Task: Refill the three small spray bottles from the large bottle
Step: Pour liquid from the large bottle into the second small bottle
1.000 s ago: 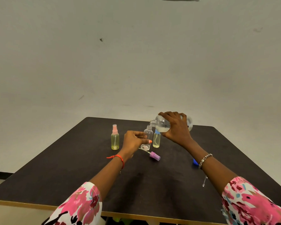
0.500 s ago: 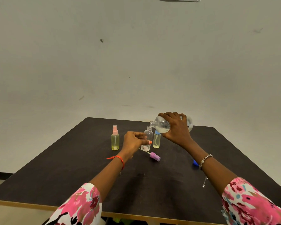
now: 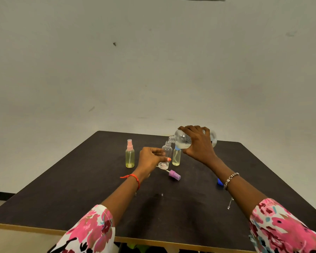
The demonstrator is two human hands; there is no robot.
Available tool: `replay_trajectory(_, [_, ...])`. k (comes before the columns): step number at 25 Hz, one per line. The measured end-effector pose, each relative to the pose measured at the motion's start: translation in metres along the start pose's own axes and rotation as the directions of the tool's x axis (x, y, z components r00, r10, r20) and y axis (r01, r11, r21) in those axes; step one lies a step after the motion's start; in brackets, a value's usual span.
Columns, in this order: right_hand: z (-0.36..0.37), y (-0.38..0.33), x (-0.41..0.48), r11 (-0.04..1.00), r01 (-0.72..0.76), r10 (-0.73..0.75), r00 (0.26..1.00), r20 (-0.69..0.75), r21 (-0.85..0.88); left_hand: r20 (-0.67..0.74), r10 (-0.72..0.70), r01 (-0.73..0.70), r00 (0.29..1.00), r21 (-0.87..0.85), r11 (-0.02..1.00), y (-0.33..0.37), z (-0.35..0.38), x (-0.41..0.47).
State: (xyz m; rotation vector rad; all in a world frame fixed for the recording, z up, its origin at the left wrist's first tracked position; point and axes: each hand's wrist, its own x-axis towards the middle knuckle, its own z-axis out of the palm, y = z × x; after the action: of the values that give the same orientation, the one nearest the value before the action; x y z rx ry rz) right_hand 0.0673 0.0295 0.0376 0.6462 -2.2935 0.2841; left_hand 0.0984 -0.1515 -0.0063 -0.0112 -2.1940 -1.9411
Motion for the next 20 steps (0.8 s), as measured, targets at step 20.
replay_trajectory(20, [0.0030, -0.0024, 0.0030, 1.000, 0.015, -0.015, 1.000, -0.012, -0.009, 0.003, -0.011, 0.011, 1.000, 0.004, 1.000, -0.0006, -0.0045, -0.0003])
